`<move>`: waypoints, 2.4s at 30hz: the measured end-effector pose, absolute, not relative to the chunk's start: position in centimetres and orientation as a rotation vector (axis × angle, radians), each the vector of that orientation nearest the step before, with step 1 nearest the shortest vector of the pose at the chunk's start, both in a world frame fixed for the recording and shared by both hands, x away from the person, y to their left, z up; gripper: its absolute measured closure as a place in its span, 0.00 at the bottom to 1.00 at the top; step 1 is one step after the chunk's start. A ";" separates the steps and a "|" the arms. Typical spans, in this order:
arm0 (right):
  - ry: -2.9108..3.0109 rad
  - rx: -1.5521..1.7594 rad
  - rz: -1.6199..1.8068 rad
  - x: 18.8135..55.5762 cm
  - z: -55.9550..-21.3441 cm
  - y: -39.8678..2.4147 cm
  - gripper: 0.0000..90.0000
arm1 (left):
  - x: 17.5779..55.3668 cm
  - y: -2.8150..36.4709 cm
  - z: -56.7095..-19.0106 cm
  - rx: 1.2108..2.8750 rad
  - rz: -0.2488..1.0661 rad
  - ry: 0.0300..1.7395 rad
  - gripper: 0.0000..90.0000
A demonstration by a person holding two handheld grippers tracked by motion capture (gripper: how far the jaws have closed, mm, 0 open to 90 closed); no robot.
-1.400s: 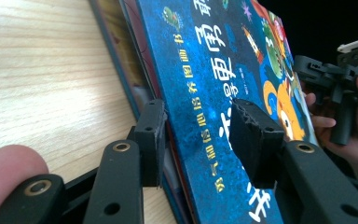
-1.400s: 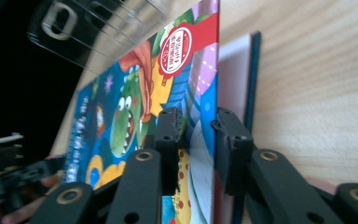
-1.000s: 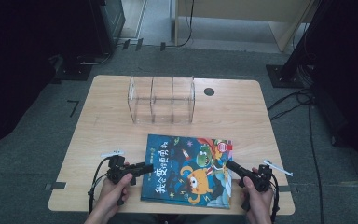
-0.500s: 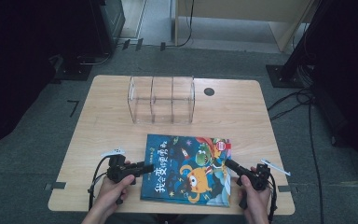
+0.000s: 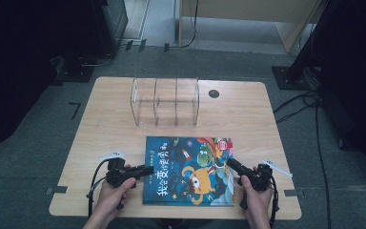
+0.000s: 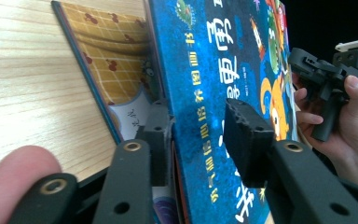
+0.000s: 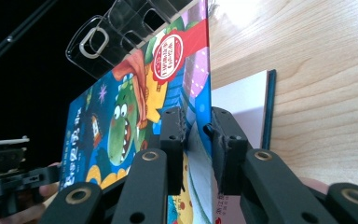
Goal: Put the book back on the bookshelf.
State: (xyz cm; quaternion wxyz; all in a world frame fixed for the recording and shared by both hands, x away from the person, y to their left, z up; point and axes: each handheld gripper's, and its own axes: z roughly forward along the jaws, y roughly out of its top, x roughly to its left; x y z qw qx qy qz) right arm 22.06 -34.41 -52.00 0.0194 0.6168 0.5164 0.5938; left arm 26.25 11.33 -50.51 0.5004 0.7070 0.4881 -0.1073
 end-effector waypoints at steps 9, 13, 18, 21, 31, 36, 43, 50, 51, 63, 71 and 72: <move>1.588 1.902 1.799 22.1 -52.0 -34.1 0.84 | 26.3 11.5 -50.1 1.695 -0.268 1.187 0.81; 1.576 1.916 1.788 22.1 -52.1 -34.1 0.83 | 26.5 11.8 -49.6 1.676 -0.311 1.178 0.84; 1.565 1.915 1.722 22.3 -52.1 -33.7 0.80 | 26.8 11.9 -48.6 1.648 -0.376 1.172 0.87; 1.573 1.912 1.667 22.4 -52.2 -33.3 0.80 | 27.1 12.1 -48.0 1.623 -0.432 1.173 0.89; 1.664 1.736 1.442 22.2 -51.7 -31.8 0.70 | 27.8 11.5 -45.2 1.666 -0.487 1.215 0.92; 1.656 1.626 1.420 21.6 -51.1 -31.4 0.64 | 28.2 11.2 -44.3 1.696 -0.475 1.248 0.93; 1.655 1.534 1.367 20.5 -50.6 -31.1 0.61 | 28.5 11.3 -43.5 1.683 -0.489 1.255 0.94; 1.573 1.482 1.312 18.5 -49.6 -31.2 0.58 | 28.8 11.3 -42.9 1.682 -0.491 1.255 0.95; 1.571 1.479 1.319 18.4 -49.5 -31.2 0.57 | 28.9 11.3 -42.9 1.680 -0.491 1.261 0.95; 1.883 1.219 1.341 16.4 -49.8 -25.9 0.13 | 29.2 11.8 -42.5 1.653 -0.496 1.275 0.96; 1.986 1.118 1.258 15.8 -50.5 -23.4 0.00 | 29.4 12.4 -41.9 1.637 -0.487 1.279 0.97; 1.993 1.100 1.255 15.8 -50.6 -23.2 0.00 | 29.4 12.4 -41.8 1.637 -0.486 1.278 0.97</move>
